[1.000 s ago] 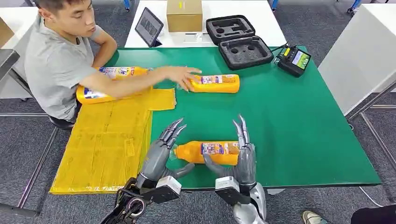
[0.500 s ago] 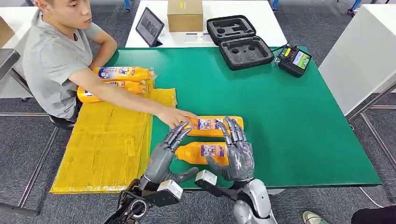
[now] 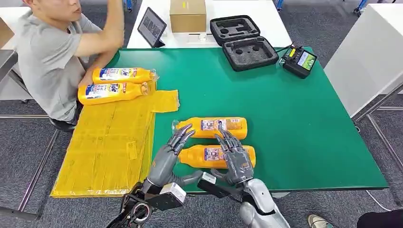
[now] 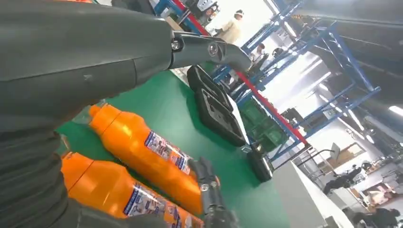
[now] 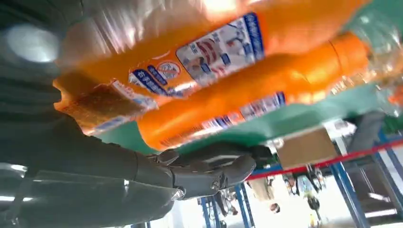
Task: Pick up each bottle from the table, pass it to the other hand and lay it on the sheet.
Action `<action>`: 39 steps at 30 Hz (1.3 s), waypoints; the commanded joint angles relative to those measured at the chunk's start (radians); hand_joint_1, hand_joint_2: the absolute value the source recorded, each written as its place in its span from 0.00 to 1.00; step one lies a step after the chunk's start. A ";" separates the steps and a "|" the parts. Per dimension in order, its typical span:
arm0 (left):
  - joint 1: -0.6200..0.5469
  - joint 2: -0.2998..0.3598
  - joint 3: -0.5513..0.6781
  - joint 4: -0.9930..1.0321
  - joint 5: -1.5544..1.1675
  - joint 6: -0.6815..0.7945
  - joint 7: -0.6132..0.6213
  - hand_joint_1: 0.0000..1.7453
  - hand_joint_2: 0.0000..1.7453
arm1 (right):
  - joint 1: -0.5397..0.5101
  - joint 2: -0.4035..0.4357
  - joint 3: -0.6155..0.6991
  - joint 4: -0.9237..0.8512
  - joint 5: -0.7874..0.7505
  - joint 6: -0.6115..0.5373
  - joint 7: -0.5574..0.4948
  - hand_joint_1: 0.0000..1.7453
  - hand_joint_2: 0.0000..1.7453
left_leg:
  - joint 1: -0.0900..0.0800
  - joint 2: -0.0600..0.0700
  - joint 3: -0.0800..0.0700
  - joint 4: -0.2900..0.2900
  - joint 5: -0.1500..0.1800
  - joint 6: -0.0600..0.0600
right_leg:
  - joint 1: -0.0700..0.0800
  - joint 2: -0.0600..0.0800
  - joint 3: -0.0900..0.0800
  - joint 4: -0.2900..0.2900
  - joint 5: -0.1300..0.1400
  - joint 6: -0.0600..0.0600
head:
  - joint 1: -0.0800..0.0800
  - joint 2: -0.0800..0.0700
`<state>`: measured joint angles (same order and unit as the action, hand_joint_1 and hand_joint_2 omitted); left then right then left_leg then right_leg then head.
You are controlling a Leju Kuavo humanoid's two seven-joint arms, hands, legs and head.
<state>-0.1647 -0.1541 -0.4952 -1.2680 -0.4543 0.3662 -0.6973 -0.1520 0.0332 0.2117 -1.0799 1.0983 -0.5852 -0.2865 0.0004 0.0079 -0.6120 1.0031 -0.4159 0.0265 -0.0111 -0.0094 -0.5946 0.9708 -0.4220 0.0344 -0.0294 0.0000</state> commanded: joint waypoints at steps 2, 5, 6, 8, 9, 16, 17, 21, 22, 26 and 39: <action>-0.041 0.014 -0.017 0.068 0.004 -0.003 -0.001 0.00 1.00 | -0.058 -0.024 0.033 0.120 0.005 0.014 0.012 0.00 1.00 | 0.000 0.000 0.002 -0.001 0.000 -0.001 | 0.000 0.001 0.002 -0.001 0.000 -0.001 | 0.000 0.000; -0.050 0.020 -0.034 0.075 0.017 -0.002 -0.001 0.00 1.00 | -0.073 -0.032 0.033 0.155 0.053 0.003 0.045 0.00 1.00 | 0.000 0.000 0.005 -0.001 -0.001 -0.002 | 0.000 0.001 0.005 -0.001 -0.001 -0.001 | 0.000 0.000; -0.057 0.021 -0.040 0.081 0.023 0.001 -0.001 0.00 1.00 | -0.083 -0.036 0.030 0.173 0.068 -0.002 0.054 0.00 1.00 | 0.000 0.000 0.004 0.000 -0.001 -0.001 | 0.000 0.001 0.004 -0.001 -0.001 -0.001 | 0.000 0.000; -0.065 0.024 -0.050 0.087 0.033 0.009 -0.001 0.00 1.00 | -0.092 -0.039 0.022 0.191 0.095 -0.010 0.069 0.00 1.00 | 0.000 -0.001 0.005 0.000 -0.001 -0.002 | 0.000 0.001 0.005 -0.001 -0.001 -0.001 | 0.000 0.000; -0.070 0.024 -0.052 0.093 0.038 0.012 -0.001 0.00 1.00 | -0.095 -0.041 0.018 0.193 0.118 -0.007 0.085 0.00 1.00 | 0.000 -0.001 0.003 -0.001 0.000 -0.001 | 0.000 0.000 0.003 -0.001 0.000 -0.001 | 0.000 0.000; -0.076 0.023 -0.044 0.105 0.046 0.023 -0.001 0.00 1.00 | -0.064 -0.046 0.028 0.124 0.252 0.002 0.226 0.00 1.00 | 0.000 0.000 0.003 -0.001 -0.001 -0.001 | 0.000 0.000 0.003 -0.001 -0.001 -0.001 | 0.000 0.000; -0.073 0.021 -0.044 0.102 0.044 0.023 -0.001 0.00 1.00 | -0.059 -0.045 0.031 0.112 0.270 0.013 0.246 0.00 1.00 | 0.000 -0.001 0.005 -0.001 -0.001 -0.001 | 0.000 0.000 0.005 -0.001 -0.001 -0.001 | 0.000 0.000; -0.073 0.015 -0.042 0.101 0.040 0.015 -0.001 0.00 1.00 | -0.039 -0.042 0.023 0.068 0.290 0.049 0.278 0.00 1.00 | 0.000 -0.001 0.005 0.000 -0.002 -0.002 | 0.000 0.000 0.005 -0.001 -0.002 -0.001 | 0.000 0.000; -0.077 0.012 -0.042 0.105 0.039 0.011 -0.001 0.00 1.00 | -0.043 -0.040 0.015 0.078 0.282 0.079 0.282 0.00 1.00 | 0.000 -0.001 0.003 0.000 -0.001 -0.001 | 0.000 0.000 0.004 0.000 -0.001 -0.001 | 0.000 0.000; -0.081 0.009 -0.042 0.110 0.037 0.008 -0.001 0.00 1.00 | -0.049 -0.042 0.009 0.092 0.276 0.099 0.281 0.00 1.00 | 0.000 -0.002 0.005 0.000 -0.001 -0.001 | 0.000 -0.001 0.005 -0.001 -0.001 -0.001 | 0.000 0.000; -0.097 -0.006 -0.031 0.112 0.010 -0.026 0.024 0.00 1.00 | -0.112 -0.060 0.003 0.292 0.184 0.281 0.235 0.87 1.00 | 0.001 -0.003 0.011 -0.001 0.001 -0.001 | 0.001 -0.002 0.010 -0.003 0.000 -0.001 | 0.000 0.000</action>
<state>-0.2326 -0.1629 -0.5226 -1.2181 -0.4341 0.3502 -0.6847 -0.2531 -0.0073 0.2167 -0.9576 1.2925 -0.3651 -0.0492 0.0000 0.0087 -0.6034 1.0030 -0.4161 0.0267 -0.0113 -0.0084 -0.5880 0.9701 -0.4219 0.0344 -0.0298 0.0000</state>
